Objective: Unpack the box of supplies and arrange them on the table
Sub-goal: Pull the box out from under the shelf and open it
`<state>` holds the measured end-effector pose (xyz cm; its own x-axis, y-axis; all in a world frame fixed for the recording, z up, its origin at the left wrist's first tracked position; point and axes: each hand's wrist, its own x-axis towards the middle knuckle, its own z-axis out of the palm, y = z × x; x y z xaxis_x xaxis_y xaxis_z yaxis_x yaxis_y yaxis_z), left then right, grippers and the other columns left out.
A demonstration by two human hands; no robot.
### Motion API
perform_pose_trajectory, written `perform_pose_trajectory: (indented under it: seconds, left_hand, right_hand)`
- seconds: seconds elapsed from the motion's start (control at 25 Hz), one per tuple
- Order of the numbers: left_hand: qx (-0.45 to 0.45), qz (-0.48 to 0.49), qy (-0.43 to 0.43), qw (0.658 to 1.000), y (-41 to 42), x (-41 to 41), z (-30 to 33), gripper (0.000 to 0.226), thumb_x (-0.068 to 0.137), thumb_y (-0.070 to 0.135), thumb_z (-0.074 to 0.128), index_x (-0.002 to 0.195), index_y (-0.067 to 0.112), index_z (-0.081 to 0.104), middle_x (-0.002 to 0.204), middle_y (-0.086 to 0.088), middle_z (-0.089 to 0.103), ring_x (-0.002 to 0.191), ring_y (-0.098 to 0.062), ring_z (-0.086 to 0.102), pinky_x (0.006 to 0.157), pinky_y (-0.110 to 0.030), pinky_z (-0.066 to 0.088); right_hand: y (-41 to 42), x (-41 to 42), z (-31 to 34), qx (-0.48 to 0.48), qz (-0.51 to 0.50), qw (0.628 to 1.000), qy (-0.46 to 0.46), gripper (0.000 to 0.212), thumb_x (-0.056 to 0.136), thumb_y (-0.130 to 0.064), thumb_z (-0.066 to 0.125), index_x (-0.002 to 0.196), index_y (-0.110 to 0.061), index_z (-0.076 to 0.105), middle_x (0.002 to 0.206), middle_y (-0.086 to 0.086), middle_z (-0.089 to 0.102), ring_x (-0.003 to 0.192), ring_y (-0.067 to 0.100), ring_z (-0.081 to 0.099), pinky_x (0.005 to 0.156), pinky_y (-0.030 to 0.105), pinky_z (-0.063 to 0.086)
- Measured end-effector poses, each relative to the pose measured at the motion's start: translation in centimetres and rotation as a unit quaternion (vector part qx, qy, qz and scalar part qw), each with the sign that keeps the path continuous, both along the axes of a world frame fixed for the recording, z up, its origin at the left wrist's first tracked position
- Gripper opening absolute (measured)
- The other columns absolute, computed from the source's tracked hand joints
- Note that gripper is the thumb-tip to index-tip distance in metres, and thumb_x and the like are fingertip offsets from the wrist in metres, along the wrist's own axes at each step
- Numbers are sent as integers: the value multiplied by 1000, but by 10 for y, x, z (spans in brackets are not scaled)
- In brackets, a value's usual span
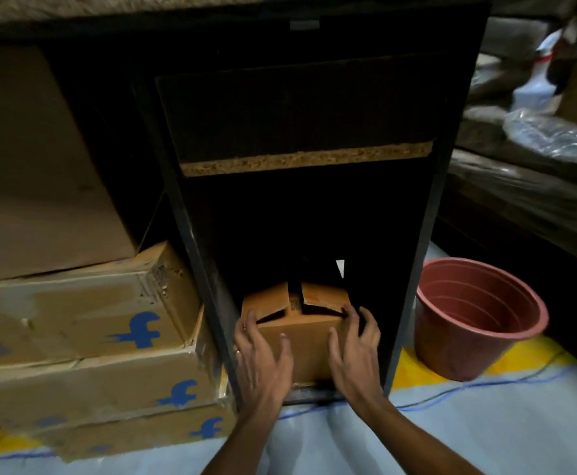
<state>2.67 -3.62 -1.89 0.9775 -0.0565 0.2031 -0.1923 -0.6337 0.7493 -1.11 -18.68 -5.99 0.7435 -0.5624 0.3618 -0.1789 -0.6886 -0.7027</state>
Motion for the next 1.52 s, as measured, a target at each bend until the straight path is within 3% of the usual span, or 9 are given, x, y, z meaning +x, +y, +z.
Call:
perform_pose_trajectory:
  seconds: [0.2,0.36,0.6,0.84,1.16,1.32,1.44,1.52]
  left_hand:
    - [-50,13,63,997,-5,12,-5,77,97,46,49,157,25,5,163,-1,7,139,-32,36,109,-45,36]
    - [-66,10,122,990,-6,24,-7,70,100,43,45,157,31,6,163,-3,-1,139,-38,33,111,-48,34]
    - [-82,-43,133,987,1,32,-23,76,96,32,55,154,42,7,162,-1,-4,142,-35,28,114,-46,30]
    - [-89,-24,113,989,-2,32,-29,71,93,39,56,153,37,19,158,1,6,135,-36,36,110,-50,34]
    - [-96,16,95,991,-2,-11,-31,86,67,58,47,148,35,30,153,-1,16,128,-35,41,107,-47,32]
    - [-124,63,105,985,1,-50,-30,75,66,53,50,139,38,39,146,-1,25,124,-30,44,108,-49,25]
    - [-131,103,98,981,4,-68,-29,60,73,57,50,131,41,43,140,1,32,122,-26,44,106,-48,25]
    - [-139,125,88,978,13,-63,-24,45,82,62,49,122,41,47,135,2,37,118,-25,46,102,-47,33]
  right_hand:
    - [1,13,-5,21,32,999,18,56,103,-37,43,153,-20,26,158,9,16,144,26,21,114,36,31]
    - [5,20,-6,17,43,998,49,58,103,-40,41,156,-23,24,163,8,7,151,28,9,120,41,22]
    - [-5,30,-7,25,34,998,43,47,104,-41,43,149,-30,42,164,6,20,147,31,26,117,40,29]
    - [0,26,0,-7,36,997,69,50,101,-38,50,148,-22,45,164,12,20,144,38,28,115,38,31]
    - [0,-13,5,-42,62,987,143,80,85,-48,68,154,-27,33,164,9,14,139,40,28,112,41,36]
    - [8,-58,10,-30,94,979,178,94,79,-59,71,155,-28,26,164,4,5,143,36,20,114,45,37]
    - [9,-81,14,-21,103,980,171,81,85,-64,59,153,-31,30,162,1,10,141,34,23,113,46,37]
    - [5,-85,16,4,109,984,140,61,93,-57,52,147,-33,40,155,2,22,135,30,32,111,43,38]
